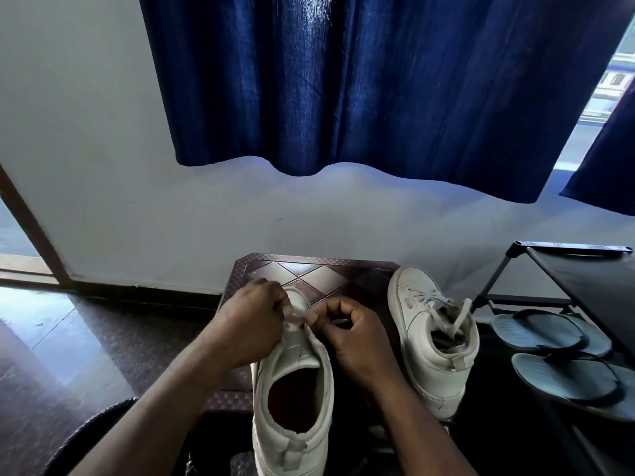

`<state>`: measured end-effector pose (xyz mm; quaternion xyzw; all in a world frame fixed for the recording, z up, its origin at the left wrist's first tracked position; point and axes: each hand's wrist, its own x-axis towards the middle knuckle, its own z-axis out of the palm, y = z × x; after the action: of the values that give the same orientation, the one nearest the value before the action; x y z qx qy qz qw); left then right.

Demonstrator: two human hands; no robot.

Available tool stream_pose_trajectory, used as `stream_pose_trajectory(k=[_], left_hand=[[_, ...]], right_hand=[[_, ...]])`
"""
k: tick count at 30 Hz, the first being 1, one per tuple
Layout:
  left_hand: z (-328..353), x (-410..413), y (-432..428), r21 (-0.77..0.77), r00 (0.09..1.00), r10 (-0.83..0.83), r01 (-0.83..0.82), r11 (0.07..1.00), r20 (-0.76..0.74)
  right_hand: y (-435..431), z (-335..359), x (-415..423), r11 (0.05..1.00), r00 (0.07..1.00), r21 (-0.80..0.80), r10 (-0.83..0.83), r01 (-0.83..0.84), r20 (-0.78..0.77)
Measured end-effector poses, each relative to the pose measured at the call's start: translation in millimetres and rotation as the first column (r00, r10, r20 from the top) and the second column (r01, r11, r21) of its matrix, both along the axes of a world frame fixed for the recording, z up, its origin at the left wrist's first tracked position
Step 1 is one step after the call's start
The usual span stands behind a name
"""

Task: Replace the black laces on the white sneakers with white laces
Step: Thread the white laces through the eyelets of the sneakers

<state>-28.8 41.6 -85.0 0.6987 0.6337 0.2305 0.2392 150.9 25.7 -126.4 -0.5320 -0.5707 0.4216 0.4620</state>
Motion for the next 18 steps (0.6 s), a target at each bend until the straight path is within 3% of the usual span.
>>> stream_pose_trajectory(k=[1,3,4,5,6,8,9,14,18], left_hand=[[0,-4,1,-0.047,0.985,0.066,-0.060,0.997,0.161],[2,-14,0,-0.159,0.829,0.167,-0.095,0.983,0.534],[2,-19,0,-0.190,0.726,0.191,-0.084,0.978,0.660],[1,-20,2,-0.185,0.692,0.176,-0.062,0.981,0.700],[0,-19,2,-0.162,0.721,0.145,-0.046,0.986,0.678],[-3,-14,0,-0.090,0.868,0.072,-0.032,0.995,0.492],[-3,-11,-1,-0.084,0.900,0.078,-0.046,0.995,0.428],[2,-13,-1,-0.164,0.780,0.169,-0.086,0.983,0.603],[-1,-15,-1,-0.135,0.806,0.137,-0.071,0.988,0.575]], right_hand=[[1,1,-2,1.000,1.000,0.016,-0.001,0.001,0.008],[1,1,-7,0.998,0.999,0.059,0.033,-0.034,0.022],[2,1,-10,0.995,0.998,0.076,0.056,-0.058,0.031],[2,2,-13,0.993,0.997,0.091,0.068,-0.071,0.033],[3,2,-17,0.992,0.998,0.105,0.061,-0.065,0.033],[4,1,-20,0.991,0.999,0.131,0.025,-0.027,0.022],[4,0,-20,0.991,1.000,0.133,0.017,-0.019,0.015],[0,6,-14,0.992,0.996,0.103,0.077,-0.072,-0.049],[3,7,-17,0.996,0.998,0.074,0.049,-0.046,-0.029]])
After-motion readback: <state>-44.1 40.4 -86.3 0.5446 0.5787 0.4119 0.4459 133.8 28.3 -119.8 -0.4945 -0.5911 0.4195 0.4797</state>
